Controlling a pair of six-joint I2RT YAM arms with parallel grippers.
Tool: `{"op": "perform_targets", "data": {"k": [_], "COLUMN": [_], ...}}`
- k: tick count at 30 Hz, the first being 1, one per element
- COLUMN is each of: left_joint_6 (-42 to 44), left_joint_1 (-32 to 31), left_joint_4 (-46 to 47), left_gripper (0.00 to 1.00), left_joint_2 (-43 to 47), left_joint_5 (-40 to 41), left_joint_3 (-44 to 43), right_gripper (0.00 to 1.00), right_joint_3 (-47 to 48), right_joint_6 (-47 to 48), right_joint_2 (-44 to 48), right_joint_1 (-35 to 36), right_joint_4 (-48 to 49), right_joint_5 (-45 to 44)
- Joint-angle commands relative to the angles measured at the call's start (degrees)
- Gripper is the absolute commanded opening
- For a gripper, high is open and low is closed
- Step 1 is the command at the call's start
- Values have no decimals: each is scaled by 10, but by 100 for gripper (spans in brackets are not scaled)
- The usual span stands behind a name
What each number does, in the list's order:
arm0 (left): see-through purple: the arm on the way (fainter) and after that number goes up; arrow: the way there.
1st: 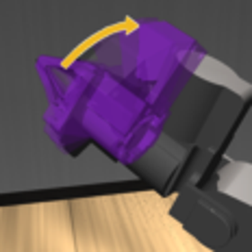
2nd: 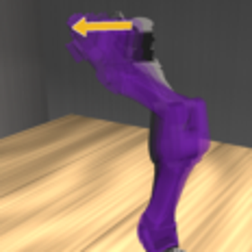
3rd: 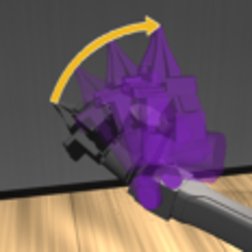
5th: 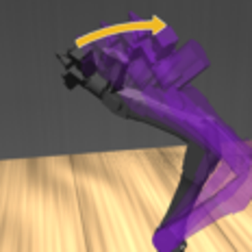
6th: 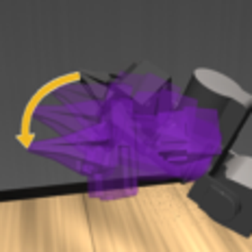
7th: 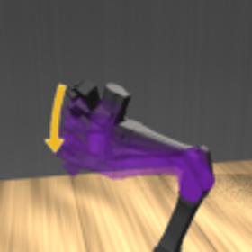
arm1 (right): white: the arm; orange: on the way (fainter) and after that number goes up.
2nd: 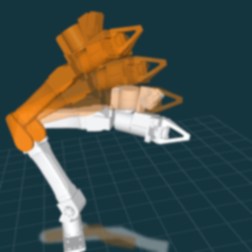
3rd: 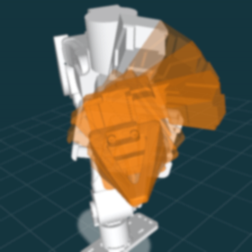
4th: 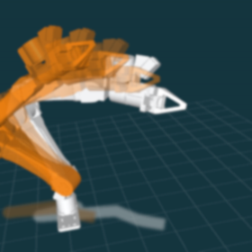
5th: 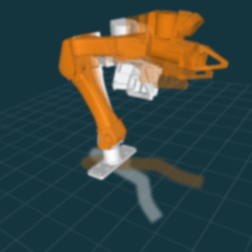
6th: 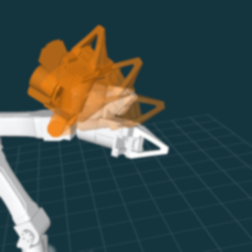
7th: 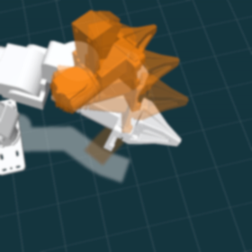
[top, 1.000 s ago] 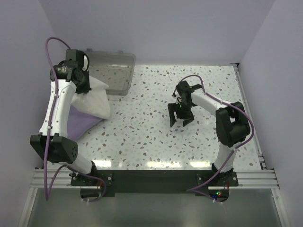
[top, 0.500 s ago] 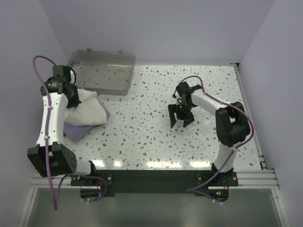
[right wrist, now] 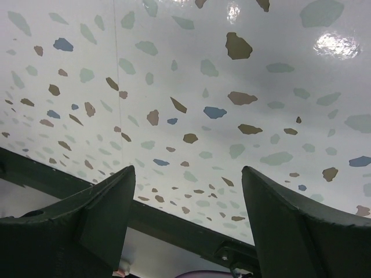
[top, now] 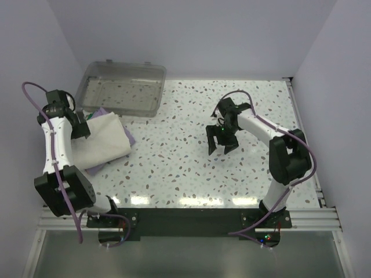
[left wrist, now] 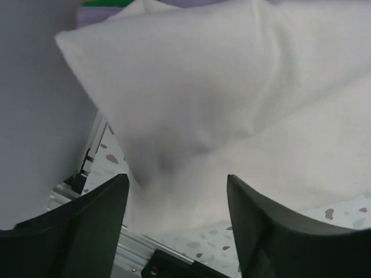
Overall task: Fold and stack the t-shirts
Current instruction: Neatly place the folded tshirt to the corner, then reset both grippers
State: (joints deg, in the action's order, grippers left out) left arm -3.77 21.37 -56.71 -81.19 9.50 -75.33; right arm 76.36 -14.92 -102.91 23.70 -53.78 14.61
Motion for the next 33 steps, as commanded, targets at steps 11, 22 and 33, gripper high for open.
{"op": "perform_targets", "data": {"k": [11, 22, 33], "left_joint_6": [-54, -255, -311], "left_joint_1": [62, -309, -704], "left_joint_4": [77, 237, 347], "left_gripper": [100, 100, 100], "left_joint_2": [67, 226, 168], "left_joint_5": [-46, -19, 121], "left_joint_3": [-20, 175, 190], "right_gripper": [78, 78, 79], "right_joint_3": [31, -13, -133], "right_joint_6": [-12, -42, -78], "right_joint_2": [87, 178, 285], "right_joint_1": [-1, -1, 0], "right_joint_4": [-31, 30, 125], "right_joint_5": [-9, -62, -100]}}
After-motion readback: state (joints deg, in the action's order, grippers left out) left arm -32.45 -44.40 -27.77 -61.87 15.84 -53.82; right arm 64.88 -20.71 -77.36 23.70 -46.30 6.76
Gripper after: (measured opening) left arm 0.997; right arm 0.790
